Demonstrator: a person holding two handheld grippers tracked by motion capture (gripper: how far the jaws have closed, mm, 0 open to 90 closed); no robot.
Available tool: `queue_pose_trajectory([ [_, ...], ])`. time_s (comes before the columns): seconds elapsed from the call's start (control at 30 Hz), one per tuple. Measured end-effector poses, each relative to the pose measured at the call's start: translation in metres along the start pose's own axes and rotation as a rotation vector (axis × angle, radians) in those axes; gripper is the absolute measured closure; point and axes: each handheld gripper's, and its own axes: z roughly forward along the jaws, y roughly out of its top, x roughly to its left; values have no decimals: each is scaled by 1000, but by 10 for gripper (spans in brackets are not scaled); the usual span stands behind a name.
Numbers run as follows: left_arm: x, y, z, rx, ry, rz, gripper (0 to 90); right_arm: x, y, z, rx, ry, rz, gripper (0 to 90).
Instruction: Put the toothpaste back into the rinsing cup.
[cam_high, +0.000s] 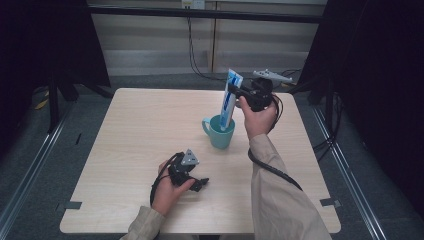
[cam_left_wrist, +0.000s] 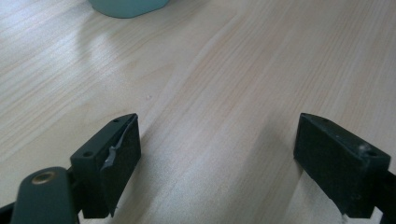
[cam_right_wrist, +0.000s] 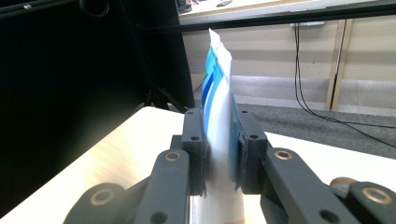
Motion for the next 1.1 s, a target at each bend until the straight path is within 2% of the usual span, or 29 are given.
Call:
queue_pose_trajectory([
  [0.63, 0, 0, 0, -2, -4, 1, 147, -3, -24, 9, 27, -9, -2, 769],
  [1.1, -1, 0, 1, -12, 5, -2, 150, -4, -39, 13, 26, -16, 5, 767],
])
